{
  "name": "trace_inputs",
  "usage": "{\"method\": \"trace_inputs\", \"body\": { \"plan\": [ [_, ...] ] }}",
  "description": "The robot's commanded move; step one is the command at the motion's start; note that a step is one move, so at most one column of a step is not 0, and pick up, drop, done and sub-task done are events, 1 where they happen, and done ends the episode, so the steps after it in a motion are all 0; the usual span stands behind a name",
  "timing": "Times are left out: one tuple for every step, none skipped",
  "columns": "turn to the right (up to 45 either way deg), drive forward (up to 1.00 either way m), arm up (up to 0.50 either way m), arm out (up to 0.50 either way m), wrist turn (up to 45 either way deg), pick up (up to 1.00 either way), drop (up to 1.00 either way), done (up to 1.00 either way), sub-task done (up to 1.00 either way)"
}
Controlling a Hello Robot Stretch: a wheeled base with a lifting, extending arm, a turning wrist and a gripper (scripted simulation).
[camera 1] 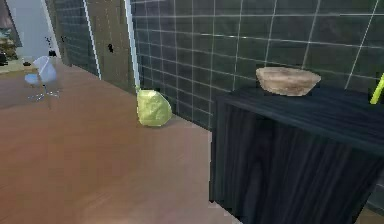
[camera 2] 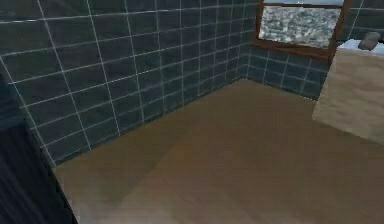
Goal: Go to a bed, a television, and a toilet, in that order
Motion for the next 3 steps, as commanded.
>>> {"method": "trace_inputs", "body": {
  "plan": [
    [-27.0,0.0,0.0,0.0,0.0,0.0,0.0,0.0,0.0],
    [0.0,1.0,0.0,0.0,0.0,0.0,0.0,0.0,0.0],
    [0.0,1.0,0.0,0.0,0.0,0.0,0.0,0.0,0.0]
  ]
}}
